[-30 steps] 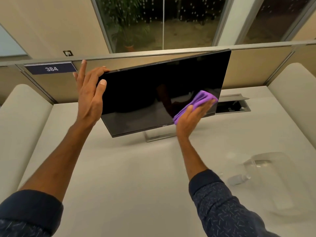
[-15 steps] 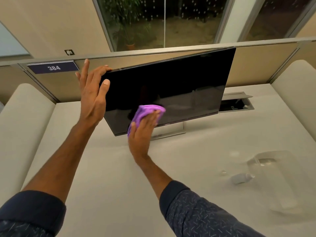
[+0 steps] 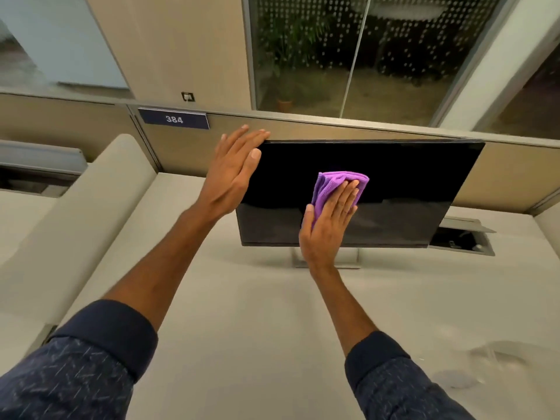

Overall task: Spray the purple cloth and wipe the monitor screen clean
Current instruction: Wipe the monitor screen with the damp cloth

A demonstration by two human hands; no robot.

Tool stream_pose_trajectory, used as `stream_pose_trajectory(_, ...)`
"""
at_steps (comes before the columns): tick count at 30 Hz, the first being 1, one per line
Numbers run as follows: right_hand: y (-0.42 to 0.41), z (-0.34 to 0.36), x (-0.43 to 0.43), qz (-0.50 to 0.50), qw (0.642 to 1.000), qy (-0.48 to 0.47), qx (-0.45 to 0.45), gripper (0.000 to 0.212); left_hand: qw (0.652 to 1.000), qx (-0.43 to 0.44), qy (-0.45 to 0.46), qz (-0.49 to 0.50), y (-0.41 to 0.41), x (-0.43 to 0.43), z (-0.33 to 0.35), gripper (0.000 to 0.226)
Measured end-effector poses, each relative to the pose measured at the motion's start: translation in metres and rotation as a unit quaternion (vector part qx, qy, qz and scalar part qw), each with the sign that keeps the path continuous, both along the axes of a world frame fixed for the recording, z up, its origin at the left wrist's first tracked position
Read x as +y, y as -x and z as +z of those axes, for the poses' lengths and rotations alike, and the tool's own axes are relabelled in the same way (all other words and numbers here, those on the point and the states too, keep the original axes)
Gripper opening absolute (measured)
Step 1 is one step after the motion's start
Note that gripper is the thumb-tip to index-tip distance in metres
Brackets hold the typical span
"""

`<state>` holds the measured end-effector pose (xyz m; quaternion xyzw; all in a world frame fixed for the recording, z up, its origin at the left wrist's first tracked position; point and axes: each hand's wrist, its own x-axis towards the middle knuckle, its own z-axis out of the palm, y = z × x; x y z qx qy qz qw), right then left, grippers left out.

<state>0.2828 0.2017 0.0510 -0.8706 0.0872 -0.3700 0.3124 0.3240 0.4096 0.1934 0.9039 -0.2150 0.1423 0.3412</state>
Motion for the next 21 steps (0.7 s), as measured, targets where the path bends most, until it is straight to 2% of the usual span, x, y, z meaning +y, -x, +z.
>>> stream_pose_trajectory(2,0.001,-0.004,0.012,0.068,0.989,0.13,0.01,0.074,1.0,0.02,-0.003,-0.002,0.003,0.005,0.004,0.06)
stream_pose_trajectory(3,0.001,-0.011,0.018,0.115,0.969,0.219,0.013,0.073,0.999,0.031,0.002,-0.007,0.003,0.007,0.006,0.06)
stream_pose_trajectory(6,0.0,-0.024,0.021,0.251,0.868,0.428,0.03,0.088,0.997,0.065,0.035,-0.032,0.005,0.016,0.014,0.058)
stream_pose_trajectory(9,-0.002,-0.02,0.011,0.319,0.782,0.535,0.037,0.096,0.992,0.099,0.077,-0.025,0.004,0.033,0.019,0.056)
stream_pose_trajectory(12,-0.011,0.003,0.0,0.348,0.733,0.584,0.014,0.101,0.987,0.12,0.109,-0.002,0.006,0.044,0.023,0.06)
stream_pose_trajectory(15,-0.024,0.043,0.002,0.331,0.732,0.595,-0.013,0.094,0.981,0.132,0.139,0.001,0.008,0.037,0.027,0.062)
stream_pose_trajectory(19,-0.046,0.103,0.02,0.277,0.795,0.538,-0.049,0.082,0.975,0.141,0.172,-0.002,0.011,0.031,0.031,0.066)
stream_pose_trajectory(21,-0.048,0.109,0.025,0.273,0.795,0.539,-0.051,0.08,0.971,0.153,0.186,-0.002,0.011,0.03,0.033,0.063)
